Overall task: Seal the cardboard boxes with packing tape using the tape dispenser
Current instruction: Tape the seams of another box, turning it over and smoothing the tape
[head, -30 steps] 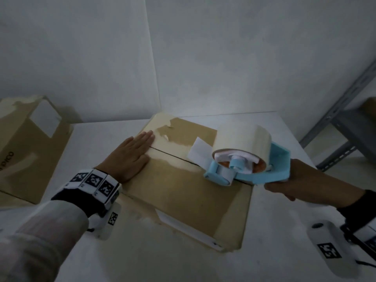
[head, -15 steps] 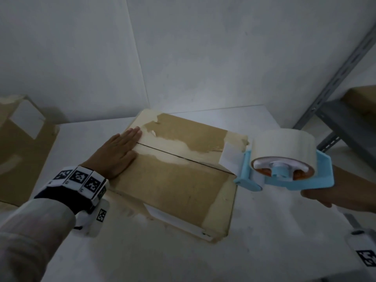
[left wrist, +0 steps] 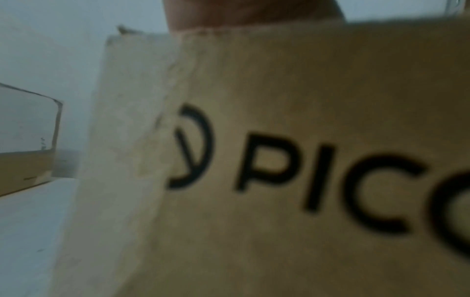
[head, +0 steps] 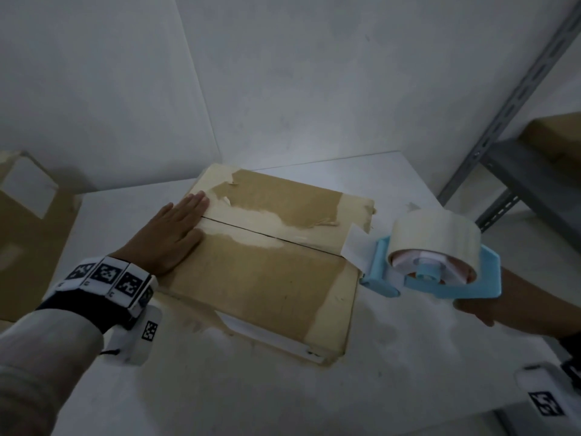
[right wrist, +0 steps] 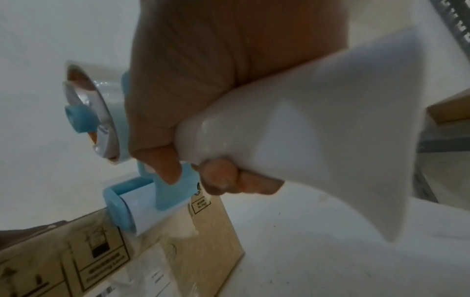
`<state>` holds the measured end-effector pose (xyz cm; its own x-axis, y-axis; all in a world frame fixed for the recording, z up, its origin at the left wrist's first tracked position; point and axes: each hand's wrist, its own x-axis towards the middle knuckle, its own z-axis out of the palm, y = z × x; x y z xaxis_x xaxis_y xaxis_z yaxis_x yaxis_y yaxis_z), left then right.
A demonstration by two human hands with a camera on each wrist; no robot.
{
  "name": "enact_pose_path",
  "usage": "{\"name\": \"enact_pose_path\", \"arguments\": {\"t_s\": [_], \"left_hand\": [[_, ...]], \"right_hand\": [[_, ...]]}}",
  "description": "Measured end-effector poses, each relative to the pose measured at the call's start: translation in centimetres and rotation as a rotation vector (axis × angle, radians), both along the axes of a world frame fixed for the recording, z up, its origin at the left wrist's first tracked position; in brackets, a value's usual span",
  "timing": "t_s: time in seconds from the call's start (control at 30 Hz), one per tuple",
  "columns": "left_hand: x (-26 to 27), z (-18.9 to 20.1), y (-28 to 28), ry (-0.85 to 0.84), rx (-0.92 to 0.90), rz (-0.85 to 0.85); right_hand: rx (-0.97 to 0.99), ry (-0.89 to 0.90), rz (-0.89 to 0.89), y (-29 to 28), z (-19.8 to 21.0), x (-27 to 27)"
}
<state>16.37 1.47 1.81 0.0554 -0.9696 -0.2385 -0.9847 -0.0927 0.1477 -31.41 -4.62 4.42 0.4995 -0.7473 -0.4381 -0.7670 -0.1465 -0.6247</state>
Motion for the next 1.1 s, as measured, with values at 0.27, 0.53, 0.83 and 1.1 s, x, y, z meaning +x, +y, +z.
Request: {"name": "enact_pose_path", "arguments": {"t_s": [0.27,0.53,0.83,1.1], "left_hand": [[-6.9,-0.5,1.3,-0.024,0.002,-0.005],[-7.2,-0.1,1.1,-0.007,-0.024,-0.116],[-13.2,-1.0,1.5,-0.004,-0.068,-0.235],[-8.6,-0.8,0.0,-0.064,-0.069,-0.228]], "right_hand": [[-0.042,-0.156,-0.078,0.5,-2.9,4.1],[-0.037,-0.206,-0.121,-1.3,-5.6,8.2],[-0.031,-0.23,-0.136,-1.0,-5.6,8.5],[-0.013,-0.286,-0.085,-1.9,-5.1,12.4]]}}
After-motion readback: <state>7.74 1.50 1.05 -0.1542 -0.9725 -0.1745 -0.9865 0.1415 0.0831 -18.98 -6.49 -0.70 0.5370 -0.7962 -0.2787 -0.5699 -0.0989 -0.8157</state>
